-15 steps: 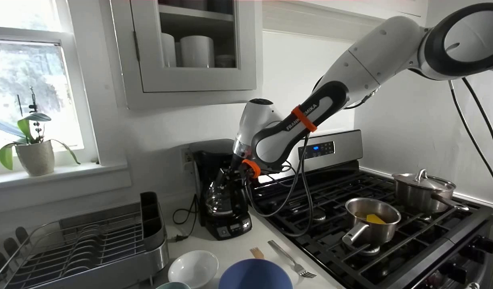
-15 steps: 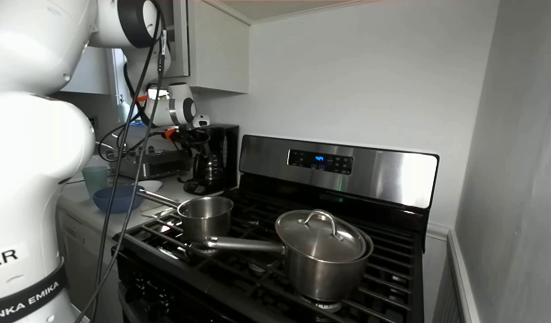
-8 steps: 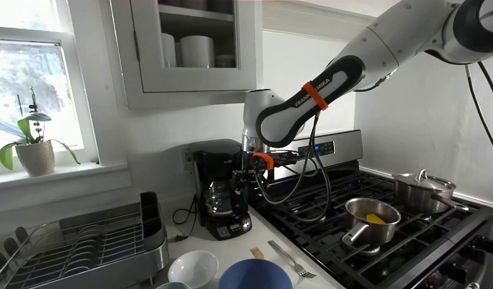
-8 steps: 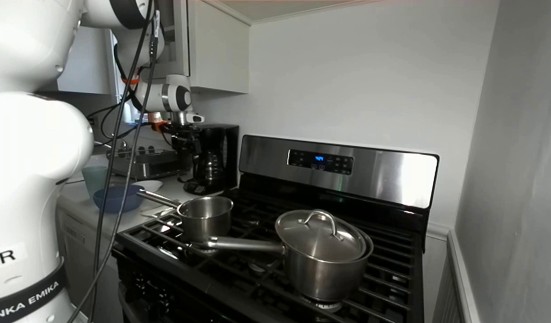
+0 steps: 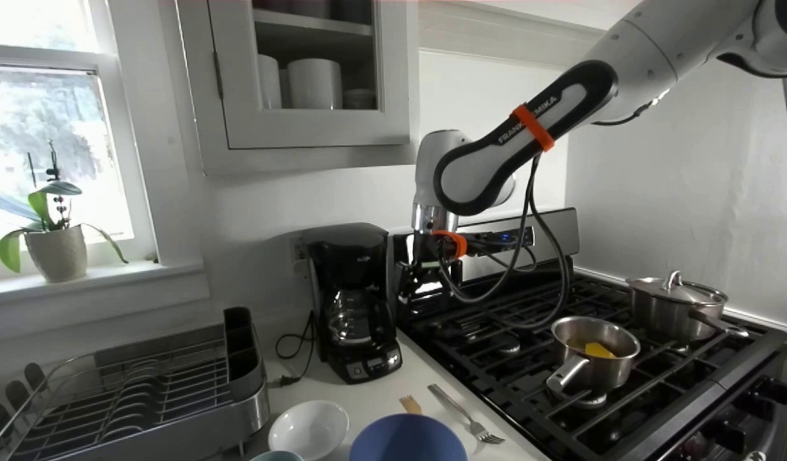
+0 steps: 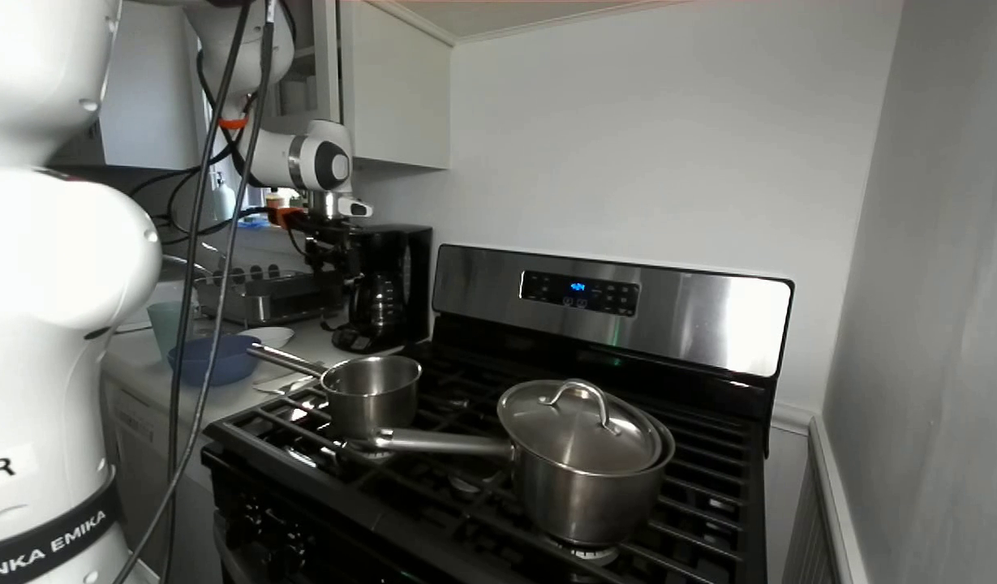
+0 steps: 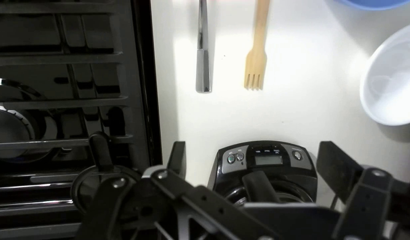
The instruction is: Put the clear kettle on the drip tray of the coffee machine
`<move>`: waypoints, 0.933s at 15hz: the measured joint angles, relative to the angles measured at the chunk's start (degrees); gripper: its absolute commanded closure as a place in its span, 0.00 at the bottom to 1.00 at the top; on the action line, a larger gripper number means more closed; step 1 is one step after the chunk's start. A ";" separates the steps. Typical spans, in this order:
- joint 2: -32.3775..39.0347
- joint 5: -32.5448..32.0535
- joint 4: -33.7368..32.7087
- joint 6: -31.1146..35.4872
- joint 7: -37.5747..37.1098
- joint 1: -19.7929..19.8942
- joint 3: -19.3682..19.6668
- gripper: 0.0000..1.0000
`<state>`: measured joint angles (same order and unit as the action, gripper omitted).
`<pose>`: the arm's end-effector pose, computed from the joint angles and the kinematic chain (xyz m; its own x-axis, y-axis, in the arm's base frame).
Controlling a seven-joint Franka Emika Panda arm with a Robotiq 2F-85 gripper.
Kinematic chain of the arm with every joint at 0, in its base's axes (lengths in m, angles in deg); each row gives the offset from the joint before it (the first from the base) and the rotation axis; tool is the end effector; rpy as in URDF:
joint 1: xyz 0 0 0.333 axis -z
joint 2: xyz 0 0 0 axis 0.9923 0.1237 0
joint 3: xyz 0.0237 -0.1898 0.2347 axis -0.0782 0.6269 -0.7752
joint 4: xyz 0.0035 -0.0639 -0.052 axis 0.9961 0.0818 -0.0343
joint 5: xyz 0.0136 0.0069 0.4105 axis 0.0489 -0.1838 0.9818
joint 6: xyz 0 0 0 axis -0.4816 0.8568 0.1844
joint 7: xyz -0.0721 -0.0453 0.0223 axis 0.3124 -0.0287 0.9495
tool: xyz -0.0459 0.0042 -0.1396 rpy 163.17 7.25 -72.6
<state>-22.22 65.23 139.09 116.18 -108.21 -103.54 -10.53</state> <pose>0.5651 0.2994 0.2826 0.9958 -0.0507 0.0768 -0.0440 -0.9953 -0.0859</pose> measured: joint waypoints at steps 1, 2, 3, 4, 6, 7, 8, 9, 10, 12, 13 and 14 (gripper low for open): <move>-2.28 0.44 0.68 -0.96 0.26 0.25 -0.48 0.00; -4.75 0.94 1.13 -2.65 0.29 0.36 -0.93 0.00; -7.49 1.04 1.40 -5.14 0.26 0.36 -1.37 0.00; -10.11 1.04 1.49 -7.75 0.22 0.36 -1.83 0.00; -15.30 0.79 1.40 -14.57 -0.21 0.37 -2.76 0.00; -17.67 0.81 1.32 -18.16 -0.22 0.41 -3.22 0.00; -19.88 0.81 1.32 -21.62 -0.22 0.49 -3.71 0.00; -21.79 0.81 1.46 -24.68 -0.21 0.67 -4.20 0.00; -23.46 0.73 1.78 -27.11 0.02 0.95 -4.70 0.00; -25.74 0.66 2.70 -29.01 0.82 1.54 -5.58 0.00; -25.89 0.66 2.69 -29.00 0.82 1.85 -5.94 0.00; -25.76 0.66 2.70 -28.98 0.82 2.01 -6.11 0.00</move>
